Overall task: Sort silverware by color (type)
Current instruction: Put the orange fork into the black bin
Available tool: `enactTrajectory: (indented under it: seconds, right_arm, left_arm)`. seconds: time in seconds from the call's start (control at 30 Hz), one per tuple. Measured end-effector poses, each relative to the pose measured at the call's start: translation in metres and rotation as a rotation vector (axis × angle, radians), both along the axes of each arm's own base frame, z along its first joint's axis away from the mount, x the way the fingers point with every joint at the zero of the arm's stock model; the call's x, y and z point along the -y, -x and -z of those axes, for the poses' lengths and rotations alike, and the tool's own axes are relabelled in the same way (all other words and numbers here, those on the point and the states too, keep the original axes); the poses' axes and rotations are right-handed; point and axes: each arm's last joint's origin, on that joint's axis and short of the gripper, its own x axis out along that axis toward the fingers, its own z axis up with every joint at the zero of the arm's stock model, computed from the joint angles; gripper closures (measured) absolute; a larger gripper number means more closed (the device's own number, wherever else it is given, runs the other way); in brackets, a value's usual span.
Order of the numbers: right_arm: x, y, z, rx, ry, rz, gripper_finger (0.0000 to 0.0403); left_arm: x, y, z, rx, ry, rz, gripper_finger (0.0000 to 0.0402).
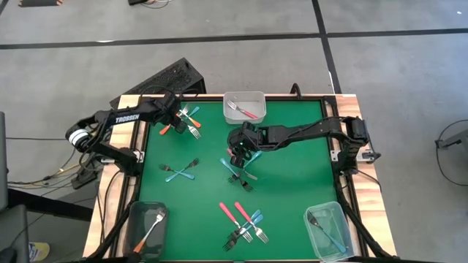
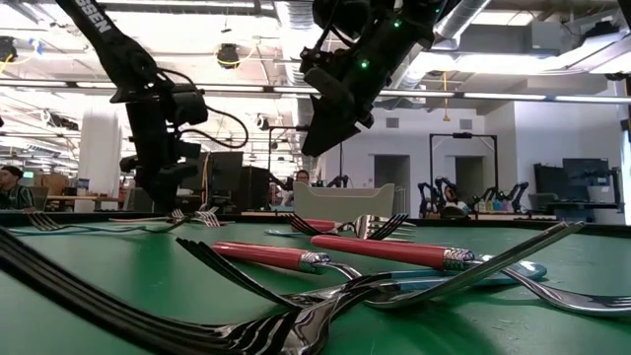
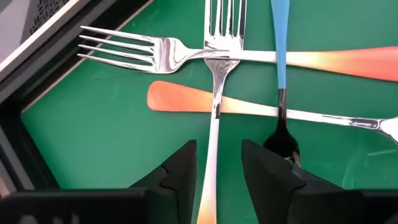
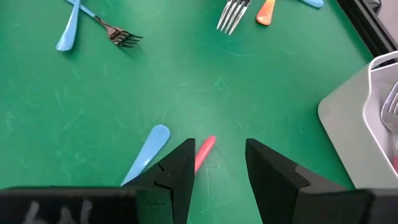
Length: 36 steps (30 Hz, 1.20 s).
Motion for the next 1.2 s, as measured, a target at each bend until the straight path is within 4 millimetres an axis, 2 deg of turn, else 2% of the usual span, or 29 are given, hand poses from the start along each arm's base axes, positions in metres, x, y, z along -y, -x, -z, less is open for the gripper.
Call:
enactTrajectory:
  seconds: [0.17,0.3,0.4,0.57,0.67,0.83,1.0,1.1,1.2]
  right_arm:
    - [-0.003,0.0,0.0,0.0,0.0,-0.007,0.0237]
    - [-0.003,0.0,0.0,0.0,0.0,-0.007,0.0237]
    - [-0.003,0.0,0.0,0.002,-0.004,-0.005,0.0237]
    - [-0.011,0.0,0.0,-0.002,-0.013,-0.014,0.0237]
    - [-0.018,0.001,0.002,-0.021,-0.012,-0.03,0.0237]
    - [-0.023,0.002,0.003,-0.036,-0.001,-0.012,0.0237]
    - [-0.025,0.004,0.004,-0.042,0.004,0.04,0.0237]
    - [-0.027,0.006,0.005,-0.068,0.0,0.058,0.0237]
    - [-0.027,0.008,0.006,-0.081,-0.009,0.072,0.0237]
  left_arm:
    - [-0.001,0.003,0.001,-0.025,0.007,0.004,0.03]
    - [-0.003,0.001,0.013,-0.062,0.051,0.007,0.0301]
    - [-0.009,-0.004,0.022,-0.107,0.083,-0.009,0.0302]
    - [-0.018,-0.017,0.023,-0.188,0.117,-0.008,0.0305]
    - [-0.023,-0.021,0.02,-0.2,0.146,0.015,0.0327]
    - [-0.027,-0.026,0.013,-0.2,0.169,0.043,0.0391]
    - [-0.024,-0.028,-0.001,-0.188,0.142,0.057,0.0393]
    - [-0.013,-0.029,-0.024,-0.13,0.081,0.066,0.0397]
    - [0.009,-0.03,-0.054,-0.06,0.008,0.068,0.0398]
